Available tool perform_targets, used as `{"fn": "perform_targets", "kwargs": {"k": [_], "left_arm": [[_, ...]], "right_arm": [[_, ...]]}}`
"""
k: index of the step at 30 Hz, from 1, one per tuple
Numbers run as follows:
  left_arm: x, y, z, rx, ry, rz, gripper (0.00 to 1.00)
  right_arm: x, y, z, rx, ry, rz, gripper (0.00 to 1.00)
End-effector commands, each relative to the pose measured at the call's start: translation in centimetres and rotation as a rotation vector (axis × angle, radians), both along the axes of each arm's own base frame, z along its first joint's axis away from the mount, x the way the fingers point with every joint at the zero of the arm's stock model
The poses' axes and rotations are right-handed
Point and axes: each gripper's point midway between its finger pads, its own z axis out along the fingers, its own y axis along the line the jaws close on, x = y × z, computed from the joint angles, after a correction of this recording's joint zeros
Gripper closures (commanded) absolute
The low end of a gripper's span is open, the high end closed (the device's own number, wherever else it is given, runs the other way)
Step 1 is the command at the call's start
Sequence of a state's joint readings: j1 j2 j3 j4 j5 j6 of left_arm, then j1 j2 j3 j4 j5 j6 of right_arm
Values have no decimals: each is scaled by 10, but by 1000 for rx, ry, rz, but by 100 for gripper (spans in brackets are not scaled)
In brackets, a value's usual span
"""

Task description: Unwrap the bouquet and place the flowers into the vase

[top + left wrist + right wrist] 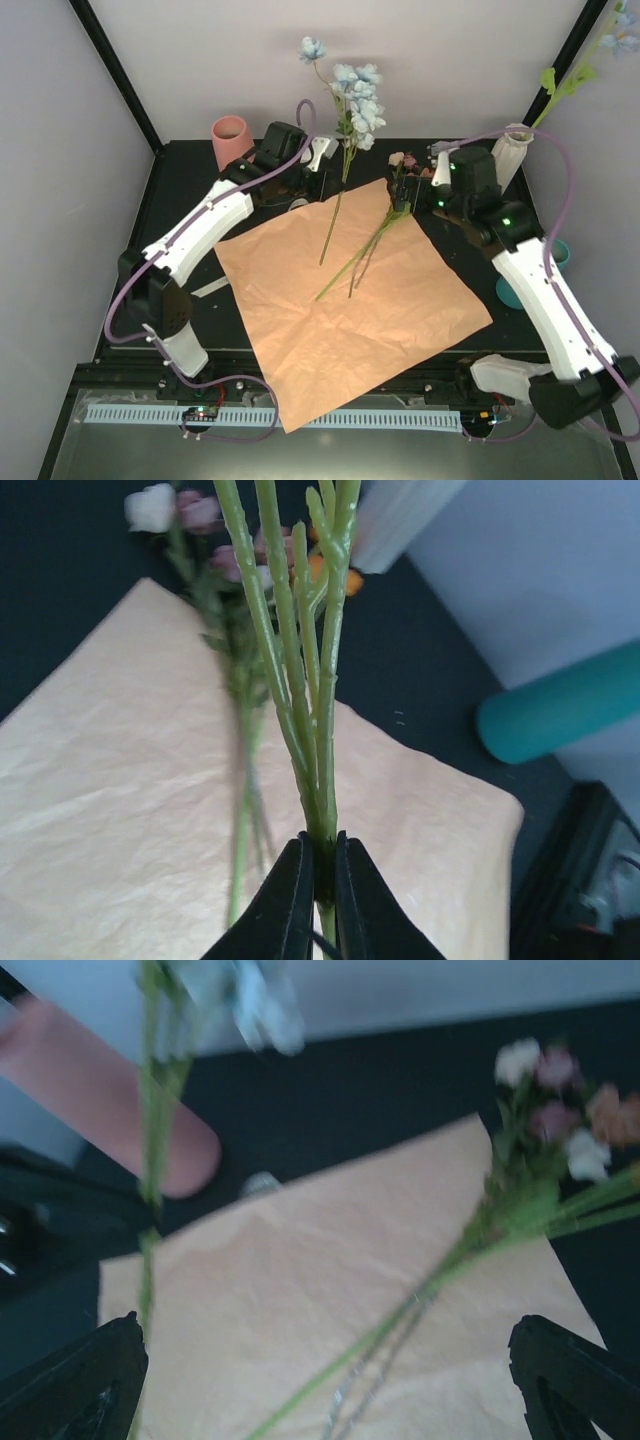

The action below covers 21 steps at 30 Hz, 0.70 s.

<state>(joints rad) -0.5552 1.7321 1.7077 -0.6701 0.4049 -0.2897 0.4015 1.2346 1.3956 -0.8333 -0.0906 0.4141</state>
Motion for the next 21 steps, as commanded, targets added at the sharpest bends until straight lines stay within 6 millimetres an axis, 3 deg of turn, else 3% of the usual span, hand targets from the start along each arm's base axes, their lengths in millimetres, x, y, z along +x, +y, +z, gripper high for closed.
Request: {"fn": "perform_targets", "kwargs": {"k": [1, 6, 8, 12, 17, 21], "left_arm": [[-36, -12, 61, -196, -138, -196, 98], [-82, -14, 106, -408, -226, -349, 98], [-97, -12, 113, -464, -250, -398, 99], [-124, -5, 130, -530, -295, -476, 98], [-141, 4, 146, -572, -376, -494, 98], [-150, 8, 154, -585, -405, -510, 98]], "right_arm": [[-1, 9, 84, 164, -328, 49, 0], [-40, 38, 154, 457, -576, 268, 1], [-56, 50, 169, 574, -599, 372, 2], [-68, 73, 183, 707, -545, 541, 8], [-55, 89, 182, 658, -495, 604, 18], [-53, 92, 193, 645, -535, 621, 25]]}}
